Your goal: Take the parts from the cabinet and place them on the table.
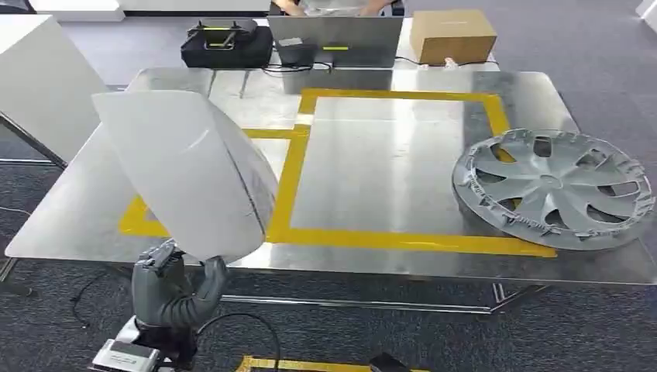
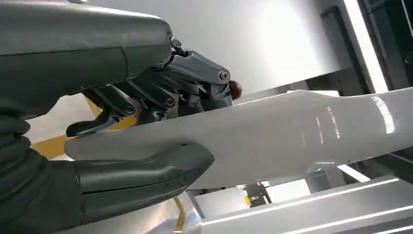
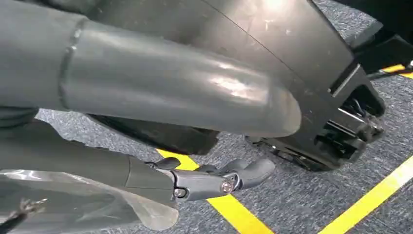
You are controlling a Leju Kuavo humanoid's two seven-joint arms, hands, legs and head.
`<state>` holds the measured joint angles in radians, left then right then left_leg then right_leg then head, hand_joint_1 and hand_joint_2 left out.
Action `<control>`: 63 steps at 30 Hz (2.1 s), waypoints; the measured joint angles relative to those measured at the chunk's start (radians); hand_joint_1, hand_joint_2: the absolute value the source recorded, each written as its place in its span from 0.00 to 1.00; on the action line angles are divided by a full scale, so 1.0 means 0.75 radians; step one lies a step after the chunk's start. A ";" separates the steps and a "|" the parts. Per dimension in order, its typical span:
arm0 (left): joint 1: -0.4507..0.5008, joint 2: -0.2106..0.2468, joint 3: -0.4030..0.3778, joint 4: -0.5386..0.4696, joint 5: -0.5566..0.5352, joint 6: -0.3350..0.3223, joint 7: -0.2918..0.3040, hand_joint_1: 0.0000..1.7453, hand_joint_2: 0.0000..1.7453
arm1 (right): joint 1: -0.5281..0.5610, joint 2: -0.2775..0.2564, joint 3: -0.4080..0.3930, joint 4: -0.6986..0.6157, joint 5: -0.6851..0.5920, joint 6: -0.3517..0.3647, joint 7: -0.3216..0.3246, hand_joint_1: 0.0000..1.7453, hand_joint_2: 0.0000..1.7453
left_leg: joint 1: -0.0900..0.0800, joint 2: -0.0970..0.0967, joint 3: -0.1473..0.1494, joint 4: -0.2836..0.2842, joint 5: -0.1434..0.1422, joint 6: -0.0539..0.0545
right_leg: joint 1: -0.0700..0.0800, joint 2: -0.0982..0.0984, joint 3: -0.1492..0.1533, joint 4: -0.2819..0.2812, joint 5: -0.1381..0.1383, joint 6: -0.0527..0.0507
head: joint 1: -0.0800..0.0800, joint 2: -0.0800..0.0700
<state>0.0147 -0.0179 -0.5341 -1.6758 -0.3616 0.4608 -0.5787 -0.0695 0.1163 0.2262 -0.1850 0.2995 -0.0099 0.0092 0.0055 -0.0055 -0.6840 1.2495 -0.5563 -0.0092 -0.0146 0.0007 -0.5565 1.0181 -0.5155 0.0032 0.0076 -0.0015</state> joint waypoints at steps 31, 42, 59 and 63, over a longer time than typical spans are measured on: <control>-1.204 -0.197 -0.397 1.140 -0.687 -0.390 0.241 1.00 1.00 | -0.167 0.007 0.176 -0.013 0.326 0.272 0.079 0.00 0.00 | -0.006 0.001 -0.024 -0.025 0.057 0.011 | -0.002 0.005 -0.046 0.001 0.044 0.009 | 0.001 0.000; -1.455 -0.180 -0.382 1.607 -0.772 -0.479 0.581 1.00 1.00 | -0.153 0.011 0.178 -0.013 0.300 0.275 0.079 0.00 0.00 | -0.005 0.002 0.094 -0.318 0.151 0.061 | 0.002 0.002 -0.210 0.304 -0.107 0.061 | 0.011 0.000; -1.398 0.073 -0.132 1.707 -0.670 -0.264 0.560 0.00 0.00 | -0.111 0.010 0.163 -0.013 0.290 0.225 0.038 0.00 0.00 | 0.000 -0.003 -0.112 0.128 -0.045 -0.014 | -0.008 0.004 -0.066 0.012 0.046 0.002 | 0.011 0.000; -1.389 0.069 -0.089 1.706 -0.675 -0.216 0.546 0.00 0.00 | -0.111 0.010 0.159 -0.013 0.287 0.222 0.038 0.00 0.00 | 0.002 -0.003 0.035 -0.212 0.174 0.000 | -0.008 0.007 -0.050 0.013 0.036 0.007 | 0.011 0.000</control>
<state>-1.0271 0.0336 -0.6008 -0.3960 -0.8683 0.2991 -0.1690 -0.1527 0.1236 0.3452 -0.1946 0.5150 0.1564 0.0378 0.0073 -0.0074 -0.6577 1.0902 -0.4262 -0.0095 -0.0208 0.0062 -0.5937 1.0278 -0.4881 0.0085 0.0160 -0.0015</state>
